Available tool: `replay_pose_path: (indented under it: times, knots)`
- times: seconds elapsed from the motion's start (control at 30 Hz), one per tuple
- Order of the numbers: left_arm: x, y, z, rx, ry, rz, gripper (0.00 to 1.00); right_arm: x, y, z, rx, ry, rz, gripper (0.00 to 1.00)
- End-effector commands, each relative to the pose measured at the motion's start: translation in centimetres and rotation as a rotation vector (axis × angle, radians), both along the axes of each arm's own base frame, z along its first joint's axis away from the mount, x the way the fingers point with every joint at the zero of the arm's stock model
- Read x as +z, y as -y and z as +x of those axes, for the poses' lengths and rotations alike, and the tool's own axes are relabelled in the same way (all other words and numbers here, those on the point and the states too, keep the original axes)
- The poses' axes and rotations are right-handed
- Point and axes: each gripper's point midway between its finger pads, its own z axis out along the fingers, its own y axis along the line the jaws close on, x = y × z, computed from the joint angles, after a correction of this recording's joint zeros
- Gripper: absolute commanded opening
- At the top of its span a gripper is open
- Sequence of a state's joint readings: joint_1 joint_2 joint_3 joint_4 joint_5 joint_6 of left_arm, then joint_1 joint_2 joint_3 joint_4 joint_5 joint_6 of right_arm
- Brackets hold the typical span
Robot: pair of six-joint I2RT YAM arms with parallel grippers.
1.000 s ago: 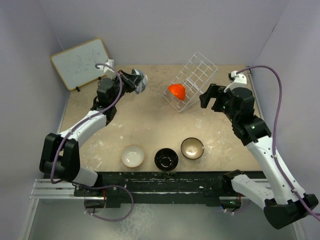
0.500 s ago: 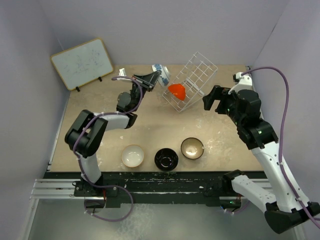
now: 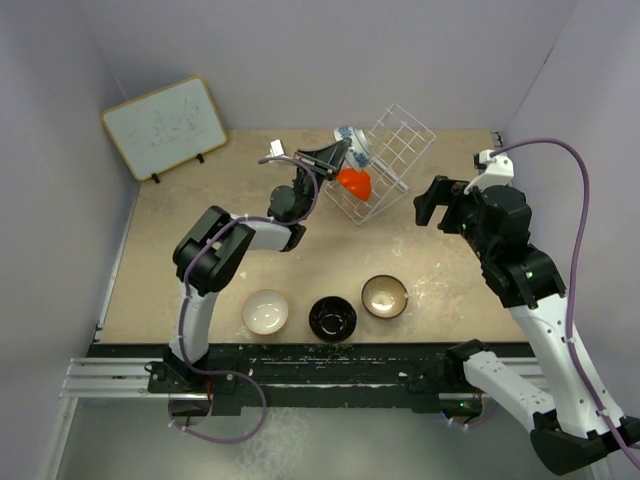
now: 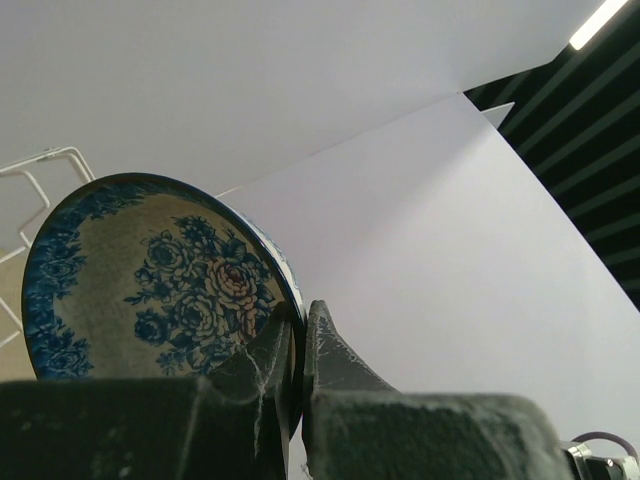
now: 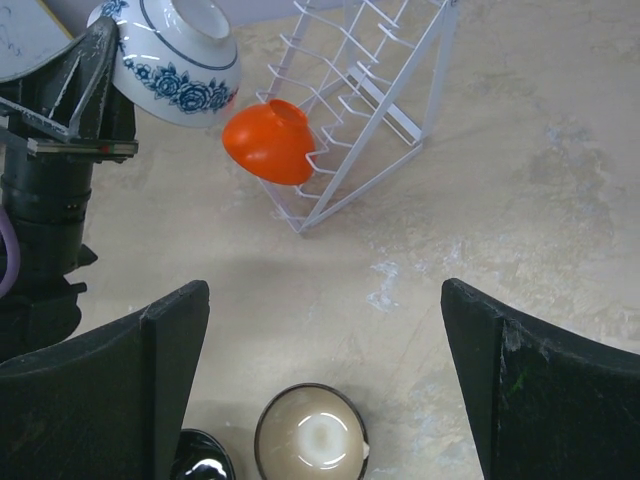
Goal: Load the bowls into the dish rack
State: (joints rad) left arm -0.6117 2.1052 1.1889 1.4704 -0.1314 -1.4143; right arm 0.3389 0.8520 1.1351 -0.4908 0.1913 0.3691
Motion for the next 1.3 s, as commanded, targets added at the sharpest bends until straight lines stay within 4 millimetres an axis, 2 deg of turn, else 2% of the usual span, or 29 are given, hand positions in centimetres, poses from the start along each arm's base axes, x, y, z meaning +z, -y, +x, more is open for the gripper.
replay_pose_path:
  times: [0.0, 0.37, 0.73, 1.27]
  knots:
    - [6.1, -1.5, -1.8, -0.002, 0.168, -0.194, 0.0, 1.6, 0.5, -0.3, -0.004, 0.041, -0.013, 1.0]
    - [3.9, 1.2, -0.4, -0.05, 0.134, -0.246, 0.0, 1.7, 0.8, -1.0, 0.005, 0.035, -0.032, 1.0]
    - [0.6, 2.4, 0.9, -0.056, 0.077, -0.252, 0.0, 1.6, 0.4, -1.3, 0.035, 0.026, -0.038, 1.0]
    - [-1.9, 3.1, 1.8, -0.049, 0.039, -0.25, 0.0, 0.6, -0.2, -1.1, 0.066, 0.0, -0.043, 1.0]
